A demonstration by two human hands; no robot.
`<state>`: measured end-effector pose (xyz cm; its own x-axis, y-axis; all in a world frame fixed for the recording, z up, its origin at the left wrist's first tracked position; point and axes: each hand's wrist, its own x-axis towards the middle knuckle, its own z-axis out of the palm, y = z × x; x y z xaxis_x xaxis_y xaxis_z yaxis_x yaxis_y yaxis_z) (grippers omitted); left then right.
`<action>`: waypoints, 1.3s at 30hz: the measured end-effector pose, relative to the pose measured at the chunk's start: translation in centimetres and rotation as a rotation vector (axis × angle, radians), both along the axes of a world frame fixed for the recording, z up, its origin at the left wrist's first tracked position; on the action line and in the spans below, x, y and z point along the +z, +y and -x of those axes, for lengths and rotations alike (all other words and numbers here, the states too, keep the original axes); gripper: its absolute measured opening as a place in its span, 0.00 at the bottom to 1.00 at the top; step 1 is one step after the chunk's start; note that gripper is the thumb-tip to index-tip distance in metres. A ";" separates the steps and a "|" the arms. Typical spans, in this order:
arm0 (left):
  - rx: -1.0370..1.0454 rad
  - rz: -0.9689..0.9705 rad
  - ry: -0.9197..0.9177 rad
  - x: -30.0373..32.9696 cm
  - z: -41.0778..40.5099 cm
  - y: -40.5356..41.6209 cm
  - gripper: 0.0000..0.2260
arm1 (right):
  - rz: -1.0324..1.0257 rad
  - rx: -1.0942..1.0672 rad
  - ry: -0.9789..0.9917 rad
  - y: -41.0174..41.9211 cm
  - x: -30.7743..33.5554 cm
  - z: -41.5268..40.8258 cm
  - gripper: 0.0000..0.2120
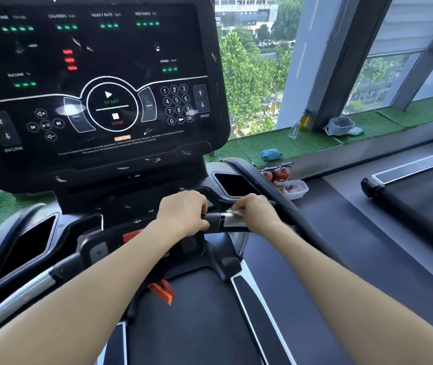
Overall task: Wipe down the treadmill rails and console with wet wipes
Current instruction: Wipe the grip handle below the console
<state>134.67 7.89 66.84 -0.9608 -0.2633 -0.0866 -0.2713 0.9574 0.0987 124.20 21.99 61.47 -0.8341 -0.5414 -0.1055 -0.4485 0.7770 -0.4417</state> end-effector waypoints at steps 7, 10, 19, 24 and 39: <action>0.034 -0.120 0.082 1.1 -1.3 -1.4 0.08 | -0.152 -0.065 0.057 -2.7 1.4 -1.4 0.15; 0.047 -0.131 0.074 1.2 -1.6 -1.7 0.08 | -0.076 0.011 0.096 -4.9 1.3 -3.1 0.15; 0.039 -0.086 0.094 1.2 -1.3 -1.2 0.05 | 0.478 0.092 0.393 -2.7 -1.3 -8.8 0.14; 0.012 -0.048 0.108 1.1 -1.4 -1.1 0.06 | 0.437 0.190 0.472 0.0 -4.4 -8.2 0.13; 0.001 -0.024 0.124 0.7 -1.3 -1.1 0.07 | 0.507 0.190 0.834 -0.3 -5.4 -6.9 0.09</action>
<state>135.96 6.80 67.55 -0.9643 -0.2635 0.0268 -0.2564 0.9542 0.1540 131.08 21.66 56.08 -0.4308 -0.4923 0.7564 -0.8640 0.4670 -0.1882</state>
